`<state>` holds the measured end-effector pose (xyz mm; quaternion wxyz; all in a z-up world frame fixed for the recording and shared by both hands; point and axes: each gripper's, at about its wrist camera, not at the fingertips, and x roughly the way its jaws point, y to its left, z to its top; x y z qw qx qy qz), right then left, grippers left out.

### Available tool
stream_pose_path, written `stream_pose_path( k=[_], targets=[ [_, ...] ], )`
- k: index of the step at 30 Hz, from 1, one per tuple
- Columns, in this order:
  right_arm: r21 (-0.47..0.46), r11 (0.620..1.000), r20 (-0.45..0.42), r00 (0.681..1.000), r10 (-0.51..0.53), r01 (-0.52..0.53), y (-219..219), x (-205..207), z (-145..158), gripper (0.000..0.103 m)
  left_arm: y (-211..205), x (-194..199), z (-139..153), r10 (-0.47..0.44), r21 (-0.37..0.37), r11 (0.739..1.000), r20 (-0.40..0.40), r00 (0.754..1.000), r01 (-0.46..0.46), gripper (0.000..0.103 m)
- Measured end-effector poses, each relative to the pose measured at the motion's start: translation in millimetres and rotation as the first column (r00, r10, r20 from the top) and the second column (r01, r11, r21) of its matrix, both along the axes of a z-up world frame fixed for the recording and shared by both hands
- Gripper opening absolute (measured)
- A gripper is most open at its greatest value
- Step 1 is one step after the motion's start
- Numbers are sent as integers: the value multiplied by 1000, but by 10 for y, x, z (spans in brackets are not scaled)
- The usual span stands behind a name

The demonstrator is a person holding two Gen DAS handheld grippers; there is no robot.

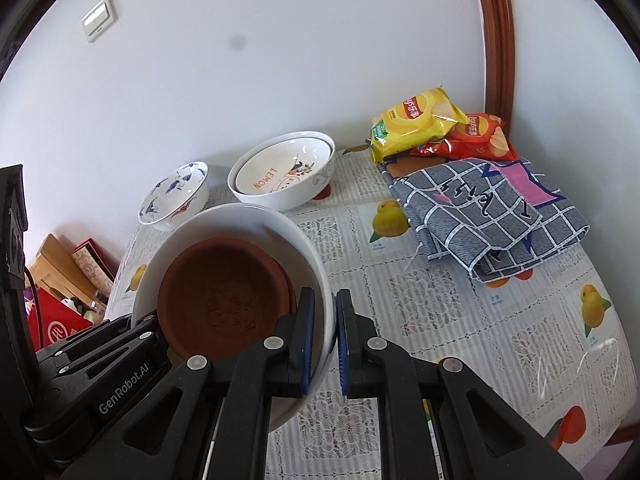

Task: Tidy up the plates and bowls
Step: 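Lift the white bowl with both grippers and carry it toward the light-green plates, then lower the white bowl with both grippers onto the light-green plate stack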

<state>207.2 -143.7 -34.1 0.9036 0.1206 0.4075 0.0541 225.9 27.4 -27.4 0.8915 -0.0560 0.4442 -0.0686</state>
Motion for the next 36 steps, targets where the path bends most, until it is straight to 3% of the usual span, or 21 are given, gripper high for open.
stream_pose_path(
  k=[36],
  targets=[
    [-22, 995, -36, 995, 96, -97, 716, 246, -181, 10, 720, 114, -222, 81, -20, 996, -30, 996, -81, 10]
  ],
)
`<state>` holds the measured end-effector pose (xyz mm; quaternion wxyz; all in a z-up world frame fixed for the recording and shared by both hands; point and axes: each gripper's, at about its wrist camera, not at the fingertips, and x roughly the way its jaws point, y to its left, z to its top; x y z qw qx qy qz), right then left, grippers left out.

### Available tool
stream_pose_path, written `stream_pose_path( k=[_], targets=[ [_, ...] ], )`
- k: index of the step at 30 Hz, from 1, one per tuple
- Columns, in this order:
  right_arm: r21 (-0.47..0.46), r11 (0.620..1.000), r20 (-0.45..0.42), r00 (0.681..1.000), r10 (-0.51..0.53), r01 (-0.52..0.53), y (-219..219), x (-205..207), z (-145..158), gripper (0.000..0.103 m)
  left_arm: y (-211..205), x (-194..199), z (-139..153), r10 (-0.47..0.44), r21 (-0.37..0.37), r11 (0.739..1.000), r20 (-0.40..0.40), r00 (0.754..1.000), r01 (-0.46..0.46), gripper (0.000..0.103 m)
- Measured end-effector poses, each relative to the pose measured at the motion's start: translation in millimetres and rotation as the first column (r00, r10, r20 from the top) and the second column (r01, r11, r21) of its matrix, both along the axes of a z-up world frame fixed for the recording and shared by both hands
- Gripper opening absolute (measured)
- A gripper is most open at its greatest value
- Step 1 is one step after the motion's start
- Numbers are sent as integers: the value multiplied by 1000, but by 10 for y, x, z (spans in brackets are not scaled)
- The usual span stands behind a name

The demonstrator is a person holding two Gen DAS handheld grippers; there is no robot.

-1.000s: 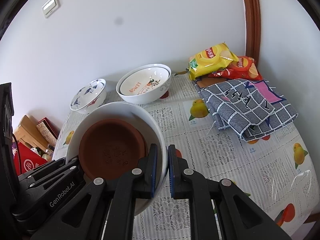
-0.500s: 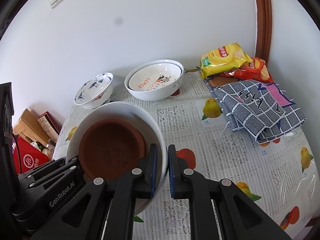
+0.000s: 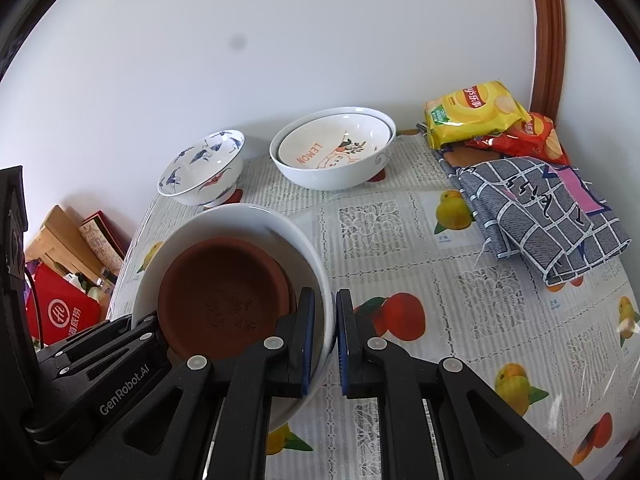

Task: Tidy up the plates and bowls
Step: 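Lower the white bowl with both grippers onto the light-green plate stack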

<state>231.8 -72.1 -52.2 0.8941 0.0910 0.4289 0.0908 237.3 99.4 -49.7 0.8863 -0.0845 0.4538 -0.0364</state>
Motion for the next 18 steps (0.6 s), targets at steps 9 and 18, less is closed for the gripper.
stream_pose_path(
  k=[9, 18],
  targets=[
    [-7, 1000, -22, 999, 25, -26, 164, 55, -119, 10, 158, 29, -138, 23, -4, 1000, -26, 999, -23, 10],
    [-12, 999, -58, 997, 44, -45, 295, 101, -289, 10, 292, 53, -319, 44, -16, 999, -58, 997, -45, 10]
  ],
)
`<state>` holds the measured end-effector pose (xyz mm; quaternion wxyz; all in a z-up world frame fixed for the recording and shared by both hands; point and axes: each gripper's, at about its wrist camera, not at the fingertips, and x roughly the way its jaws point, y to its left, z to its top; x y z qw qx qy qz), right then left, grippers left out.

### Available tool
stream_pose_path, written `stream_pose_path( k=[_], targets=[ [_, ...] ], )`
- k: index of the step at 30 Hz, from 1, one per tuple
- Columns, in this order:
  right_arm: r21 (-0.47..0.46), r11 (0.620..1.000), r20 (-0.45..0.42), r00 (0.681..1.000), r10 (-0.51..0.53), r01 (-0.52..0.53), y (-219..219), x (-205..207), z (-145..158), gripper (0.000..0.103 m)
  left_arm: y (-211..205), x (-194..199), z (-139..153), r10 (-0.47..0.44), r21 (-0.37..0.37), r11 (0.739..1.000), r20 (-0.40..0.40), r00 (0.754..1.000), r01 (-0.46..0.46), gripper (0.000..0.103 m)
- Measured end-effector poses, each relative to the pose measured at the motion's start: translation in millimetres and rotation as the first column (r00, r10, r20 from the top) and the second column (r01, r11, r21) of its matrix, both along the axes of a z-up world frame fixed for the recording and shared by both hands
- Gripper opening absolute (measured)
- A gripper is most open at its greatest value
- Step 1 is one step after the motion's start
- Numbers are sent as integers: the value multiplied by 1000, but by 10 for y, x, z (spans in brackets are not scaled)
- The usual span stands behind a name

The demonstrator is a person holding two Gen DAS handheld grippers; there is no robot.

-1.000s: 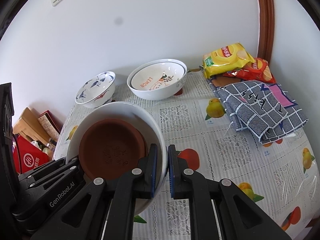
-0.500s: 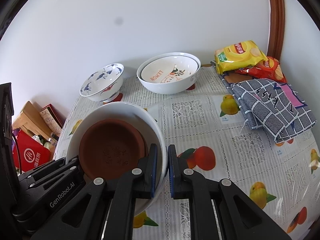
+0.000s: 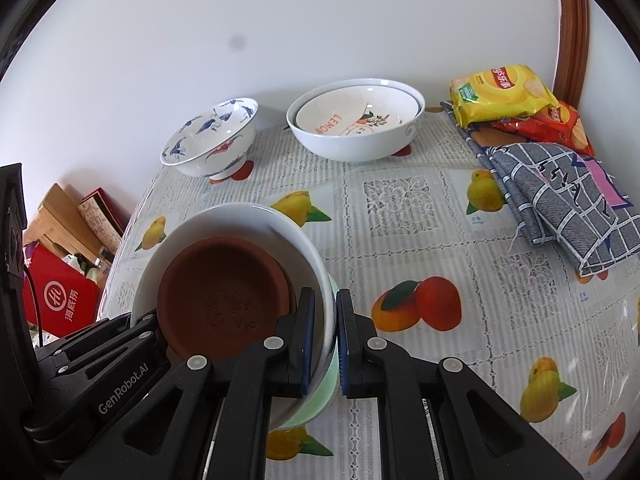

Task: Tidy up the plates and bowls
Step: 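Lower the white bowl with both grippers onto the light-green plate stack, then open both grippers and pull them back from the white bowl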

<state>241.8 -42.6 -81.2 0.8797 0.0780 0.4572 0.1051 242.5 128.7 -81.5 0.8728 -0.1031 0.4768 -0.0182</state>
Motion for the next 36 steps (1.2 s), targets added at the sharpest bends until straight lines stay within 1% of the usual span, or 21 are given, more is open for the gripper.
stream_pose_path(
  k=[14, 22, 28, 36],
  targets=[
    [-13, 1000, -43, 999, 23, -24, 178, 70, -258, 10, 157, 56, -264, 29, -13, 999, -48, 998, -30, 10],
    [-25, 999, -59, 998, 30, -31, 204, 112, -392, 10, 175, 119, -399, 29, -22, 999, -70, 997, -31, 10],
    [-25, 999, -62, 998, 33, -34, 202, 143, -473, 10, 170, 154, -438, 24, -24, 999, -70, 997, -25, 10],
    [-28, 998, -40, 998, 56, -57, 195, 128, -495, 11, 176, 150, -444, 17, -33, 999, -62, 998, -20, 11]
  ],
)
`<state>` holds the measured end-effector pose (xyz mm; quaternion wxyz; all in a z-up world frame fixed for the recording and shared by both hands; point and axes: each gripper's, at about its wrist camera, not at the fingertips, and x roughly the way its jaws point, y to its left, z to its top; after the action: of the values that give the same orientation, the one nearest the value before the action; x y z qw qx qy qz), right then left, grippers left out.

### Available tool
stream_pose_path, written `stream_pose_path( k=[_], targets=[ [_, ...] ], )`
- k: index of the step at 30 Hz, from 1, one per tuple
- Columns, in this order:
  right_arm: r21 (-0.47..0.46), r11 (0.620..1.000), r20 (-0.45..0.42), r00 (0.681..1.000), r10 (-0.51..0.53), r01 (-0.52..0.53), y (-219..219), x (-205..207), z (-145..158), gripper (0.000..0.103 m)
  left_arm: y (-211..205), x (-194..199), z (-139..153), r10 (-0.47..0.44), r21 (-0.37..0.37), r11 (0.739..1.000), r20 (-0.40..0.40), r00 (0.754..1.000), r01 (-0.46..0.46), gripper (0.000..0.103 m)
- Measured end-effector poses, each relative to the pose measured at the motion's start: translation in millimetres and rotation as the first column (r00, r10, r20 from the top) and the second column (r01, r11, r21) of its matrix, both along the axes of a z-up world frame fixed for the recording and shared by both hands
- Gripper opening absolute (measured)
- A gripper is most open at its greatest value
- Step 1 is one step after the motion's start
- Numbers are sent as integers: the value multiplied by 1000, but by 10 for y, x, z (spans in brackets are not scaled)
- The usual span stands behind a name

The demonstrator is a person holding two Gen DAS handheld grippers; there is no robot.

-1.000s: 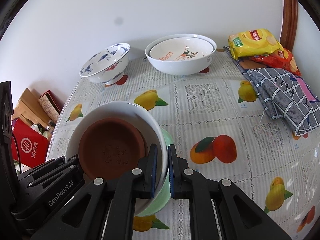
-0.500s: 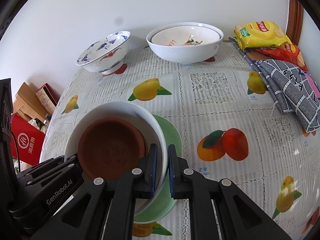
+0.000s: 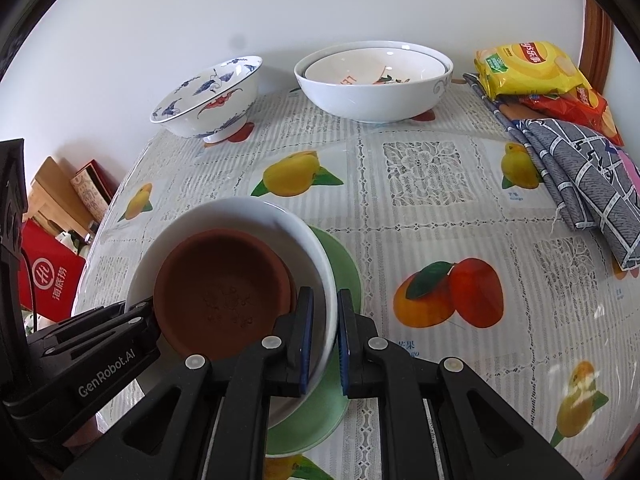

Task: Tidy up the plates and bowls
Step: 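Open both grippers and pull them back from the white bowl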

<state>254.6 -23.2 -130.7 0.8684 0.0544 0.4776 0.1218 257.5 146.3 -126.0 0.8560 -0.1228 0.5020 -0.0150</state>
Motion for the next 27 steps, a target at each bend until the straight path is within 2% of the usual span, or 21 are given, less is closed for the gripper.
stream_pose_path(
  k=[7, 9, 18, 27],
  targets=[
    [-30, 999, 13, 1000, 24, -24, 9, -7, 38, 12, 1, 5, 10, 2, -5, 1000, -28, 1000, -2, 12],
    [-40, 999, 14, 1000, 27, -27, -6, -25, 64, 15, 2, -17, 42, 3, -1, 1000, -20, 1000, -3, 13],
    [-31, 999, 23, 999, 24, -24, -80, -148, 176, 16, 10, -175, 214, 15, 31, 999, 1, 1000, -15, 14],
    [-36, 999, 52, 998, 30, -28, -186, -471, 390, 18, -106, -489, 455, 6, 59, 998, 30, 1000, -8, 14]
  ],
)
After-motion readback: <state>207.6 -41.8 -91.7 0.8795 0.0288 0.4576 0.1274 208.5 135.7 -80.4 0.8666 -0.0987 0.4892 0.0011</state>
